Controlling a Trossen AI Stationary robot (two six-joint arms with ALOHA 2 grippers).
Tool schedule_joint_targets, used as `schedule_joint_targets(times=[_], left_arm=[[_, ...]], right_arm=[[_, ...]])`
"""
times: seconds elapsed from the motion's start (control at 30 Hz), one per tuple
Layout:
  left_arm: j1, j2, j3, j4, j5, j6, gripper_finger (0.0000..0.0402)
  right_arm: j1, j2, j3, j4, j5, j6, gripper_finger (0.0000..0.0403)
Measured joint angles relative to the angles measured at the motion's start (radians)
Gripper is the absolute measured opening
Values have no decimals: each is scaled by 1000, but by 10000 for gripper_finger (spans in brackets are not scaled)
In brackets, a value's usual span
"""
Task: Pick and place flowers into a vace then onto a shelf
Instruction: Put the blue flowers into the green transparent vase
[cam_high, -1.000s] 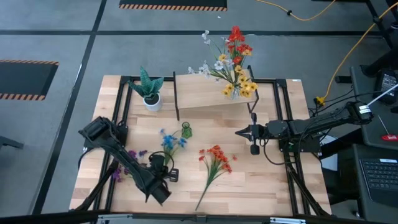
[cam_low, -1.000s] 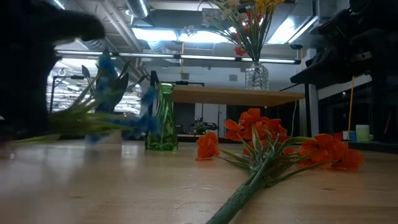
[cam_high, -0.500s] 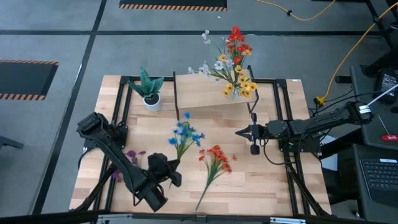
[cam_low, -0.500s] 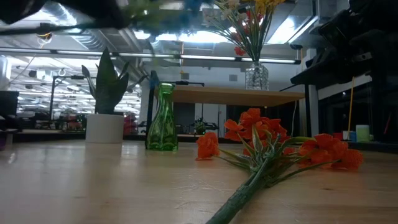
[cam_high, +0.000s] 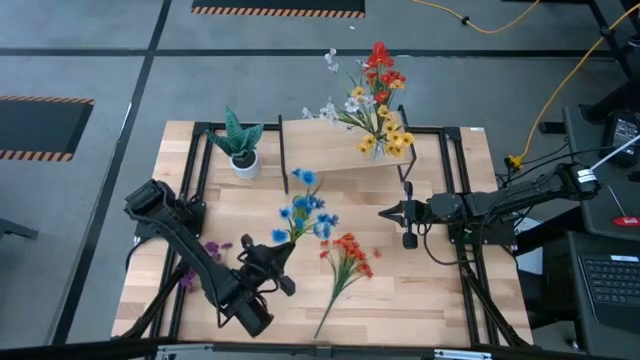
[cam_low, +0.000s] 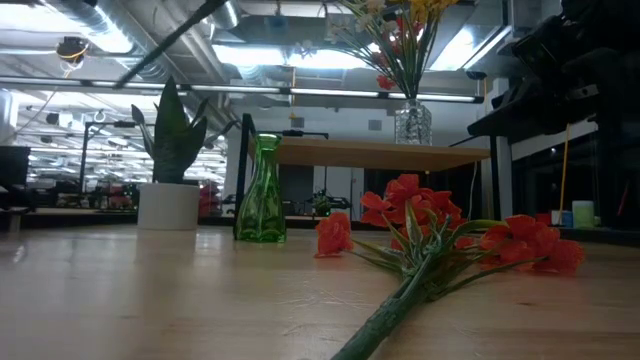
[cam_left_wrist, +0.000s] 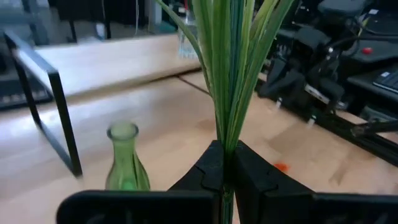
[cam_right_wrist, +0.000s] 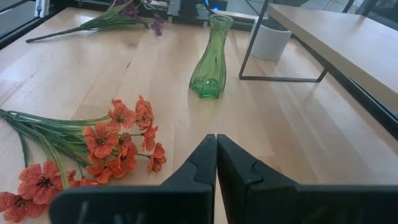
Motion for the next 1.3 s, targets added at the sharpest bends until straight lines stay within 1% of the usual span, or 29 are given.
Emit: schedule_joint_targets(times=[0.13,0.37,0.47,0.53,0.6,0.7,0.83,0.93,1.0,1.07,1.13,1.23,1.3], left_arm=[[28,0,0,0,2,8,10],[90,0,0,0,9,85,8],[98,-1,0,8,20,129,8],[97,-1,0,37,34,166,8],[96,-2,0,94,85,229,8],[96,-2,0,243,133,413,7],[96,-2,0,457,146,704,7],[100,-2,-10,603,193,856,7],[111,-2,-44,760,262,980,7],[124,-2,-85,940,341,1138,7],[140,-2,-132,1129,374,1297,7],[165,-2,-205,1368,385,1518,7],[189,-2,-255,1524,446,1609,7]], right_arm=[[0,0,0,0,0,0,16],[0,0,0,2,0,-15,16],[0,0,0,15,0,-32,16],[0,0,0,32,0,-49,16],[0,0,0,52,1,-71,16],[0,0,0,83,1,-101,16],[-3,0,0,113,0,-109,16],[-3,0,0,123,0,-123,16],[-3,0,0,122,-6,-144,16],[-3,0,0,122,-7,-154,16],[-3,0,0,122,-7,-154,16],[-3,0,0,122,-7,-154,16],[-3,0,0,122,-8,-153,16]])
